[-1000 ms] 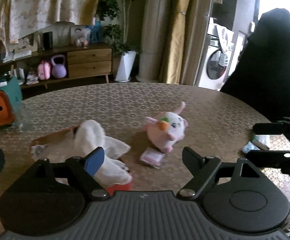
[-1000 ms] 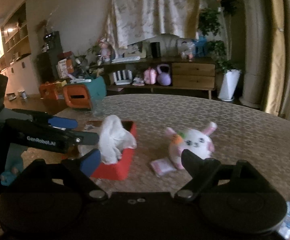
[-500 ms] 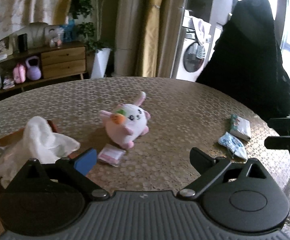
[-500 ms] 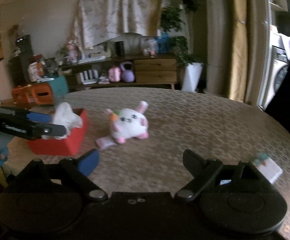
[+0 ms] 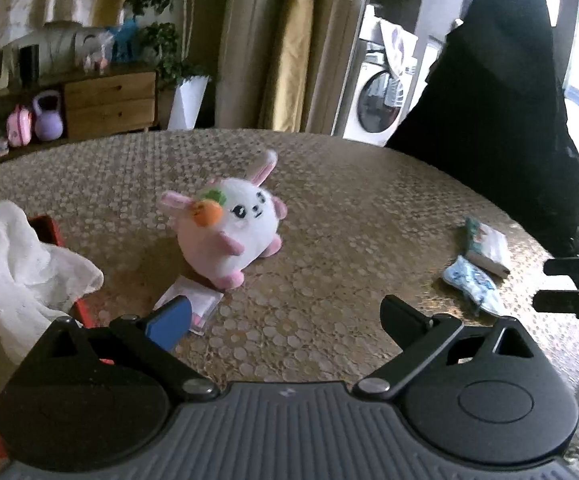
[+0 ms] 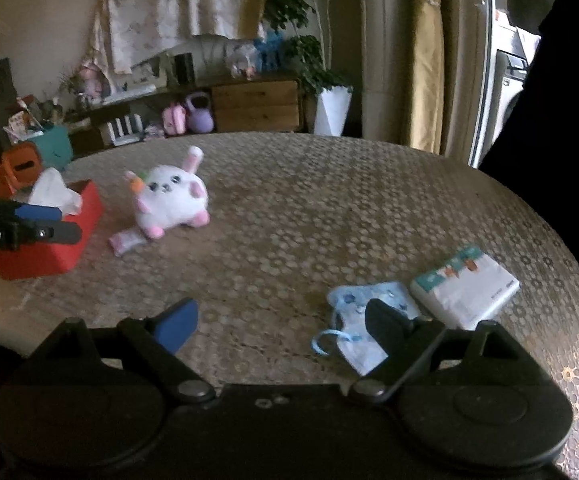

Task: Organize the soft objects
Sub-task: 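Move both open tools back over the table toward the packet and blue mask, then grasp the pink-and-white packet with the left tool while the right tool grasps the blue mask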

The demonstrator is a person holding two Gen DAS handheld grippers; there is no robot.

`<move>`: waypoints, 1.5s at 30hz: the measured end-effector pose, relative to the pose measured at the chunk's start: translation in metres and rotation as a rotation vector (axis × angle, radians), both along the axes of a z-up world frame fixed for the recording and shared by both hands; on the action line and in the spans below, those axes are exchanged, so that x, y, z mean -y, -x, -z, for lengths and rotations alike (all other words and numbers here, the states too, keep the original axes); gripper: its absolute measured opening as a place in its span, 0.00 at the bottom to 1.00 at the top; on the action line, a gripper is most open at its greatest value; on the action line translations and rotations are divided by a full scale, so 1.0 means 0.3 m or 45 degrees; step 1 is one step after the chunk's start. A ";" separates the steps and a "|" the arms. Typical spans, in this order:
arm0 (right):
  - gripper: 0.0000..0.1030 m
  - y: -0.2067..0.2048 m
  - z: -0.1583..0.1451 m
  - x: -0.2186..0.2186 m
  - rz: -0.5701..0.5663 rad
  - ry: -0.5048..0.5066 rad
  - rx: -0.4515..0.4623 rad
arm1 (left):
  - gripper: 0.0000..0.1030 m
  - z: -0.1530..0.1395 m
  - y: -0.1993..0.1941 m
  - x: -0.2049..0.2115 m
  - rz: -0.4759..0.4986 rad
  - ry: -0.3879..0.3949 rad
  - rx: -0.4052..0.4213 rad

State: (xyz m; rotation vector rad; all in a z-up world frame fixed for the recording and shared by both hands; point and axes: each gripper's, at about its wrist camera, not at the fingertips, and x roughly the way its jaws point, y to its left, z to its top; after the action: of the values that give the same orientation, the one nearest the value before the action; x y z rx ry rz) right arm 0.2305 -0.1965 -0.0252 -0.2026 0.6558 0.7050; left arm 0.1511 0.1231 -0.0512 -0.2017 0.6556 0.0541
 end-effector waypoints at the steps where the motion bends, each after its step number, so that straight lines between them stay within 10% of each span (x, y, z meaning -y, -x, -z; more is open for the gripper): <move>1: 0.88 -0.008 0.010 0.012 0.007 0.000 -0.006 | 0.98 0.013 -0.013 -0.005 -0.013 -0.004 -0.013; 17: 0.88 -0.183 0.138 0.083 0.182 -0.032 -0.139 | 0.96 0.143 -0.217 -0.062 -0.184 -0.163 -0.142; 45: 0.88 -0.295 0.244 0.038 0.263 0.059 -0.123 | 0.45 0.221 -0.260 -0.152 -0.251 -0.186 -0.211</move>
State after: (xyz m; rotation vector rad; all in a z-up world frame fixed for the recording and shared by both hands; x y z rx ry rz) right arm 0.3189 -0.2078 -0.0983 -0.1415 0.7743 0.5034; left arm 0.2290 0.1688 -0.1174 -0.1207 0.7919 0.3100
